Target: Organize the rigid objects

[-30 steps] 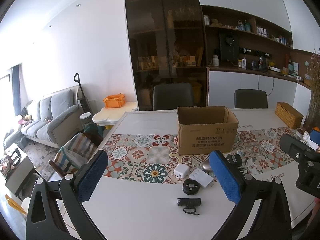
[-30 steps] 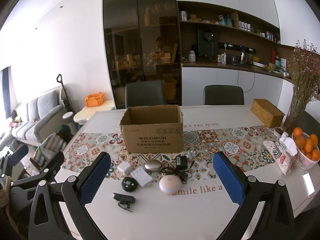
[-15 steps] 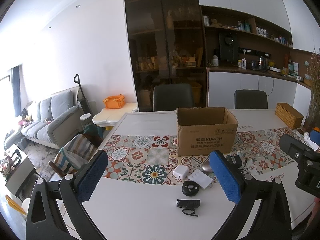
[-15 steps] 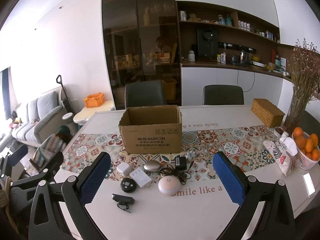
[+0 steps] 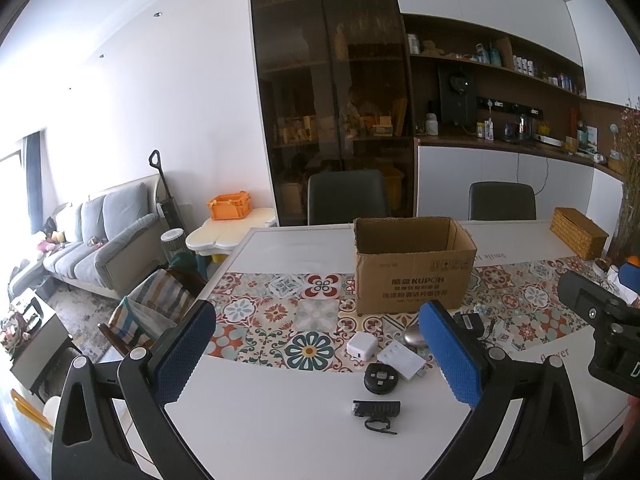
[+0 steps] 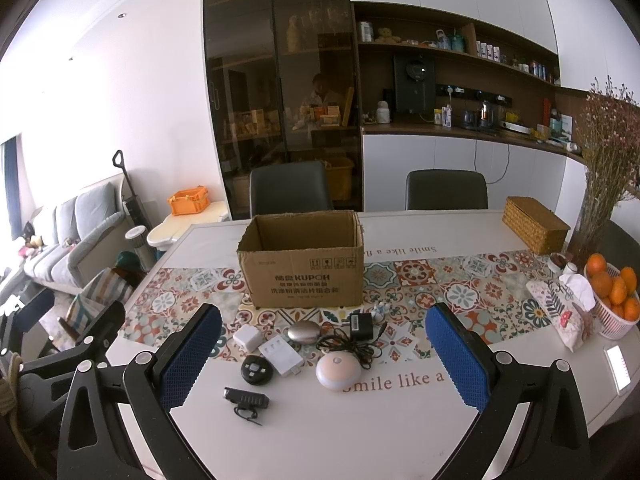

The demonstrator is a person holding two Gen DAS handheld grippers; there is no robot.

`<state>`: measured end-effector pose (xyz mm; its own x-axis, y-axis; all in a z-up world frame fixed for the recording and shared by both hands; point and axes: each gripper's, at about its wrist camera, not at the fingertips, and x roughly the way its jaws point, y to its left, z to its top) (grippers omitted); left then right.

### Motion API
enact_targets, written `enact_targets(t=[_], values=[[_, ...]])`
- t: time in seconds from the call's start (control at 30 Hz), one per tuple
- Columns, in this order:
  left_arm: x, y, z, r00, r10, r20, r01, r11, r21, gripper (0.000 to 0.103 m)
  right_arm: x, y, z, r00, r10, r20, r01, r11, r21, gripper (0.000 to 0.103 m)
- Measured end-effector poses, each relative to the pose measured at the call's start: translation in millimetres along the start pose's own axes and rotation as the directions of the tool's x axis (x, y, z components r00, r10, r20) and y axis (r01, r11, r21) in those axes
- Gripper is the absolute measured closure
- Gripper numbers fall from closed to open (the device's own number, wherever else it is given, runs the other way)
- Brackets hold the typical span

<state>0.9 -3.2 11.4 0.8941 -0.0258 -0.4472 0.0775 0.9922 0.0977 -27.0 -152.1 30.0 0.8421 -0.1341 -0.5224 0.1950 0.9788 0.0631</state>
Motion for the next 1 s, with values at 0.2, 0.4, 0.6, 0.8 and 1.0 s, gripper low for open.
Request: enact_targets(t=[0.2, 0.4, 0.6, 0.8, 1.0], values=[[-0.1, -0.6, 1.0, 1.0, -0.001, 0.0, 0.001, 1.0, 0.0, 0.0, 0.8, 3.1, 2.3, 1.0, -0.001, -0.003, 0.001, 1.0, 0.001, 0.001], [1.8, -3.1, 0.9, 1.0, -0.007, -0.009, 0.006, 1.0, -0.003, 0.0, 0.7, 1.9, 2.3, 1.0, -0.001, -0.002, 0.001, 1.0, 0.002, 0.001], [6.0, -6.1, 0.3, 1.0, -0.008, -0.021, 0.008, 1.0, -0.002, 0.0, 1.9, 4.2, 3.2, 1.0, 0.0, -0.011, 0.0, 1.0, 0.003, 0.001], [28.9, -14.4, -10.0, 0.99, -0.011, -0.141, 0.012, 1.0, 0.01, 0.0, 22.2, -6.8, -7.4, 0.998, 0.002, -0.056, -0.001, 1.0, 0.005, 0.001], [65.0, -24.4, -37.8, 0.937, -0.051, -0.344, 0.05, 0.999, -0.013, 0.0, 58.3, -16.4, -24.0, 0.974, -0.006, -0.227, 0.011, 1.0, 0.023, 0.001]])
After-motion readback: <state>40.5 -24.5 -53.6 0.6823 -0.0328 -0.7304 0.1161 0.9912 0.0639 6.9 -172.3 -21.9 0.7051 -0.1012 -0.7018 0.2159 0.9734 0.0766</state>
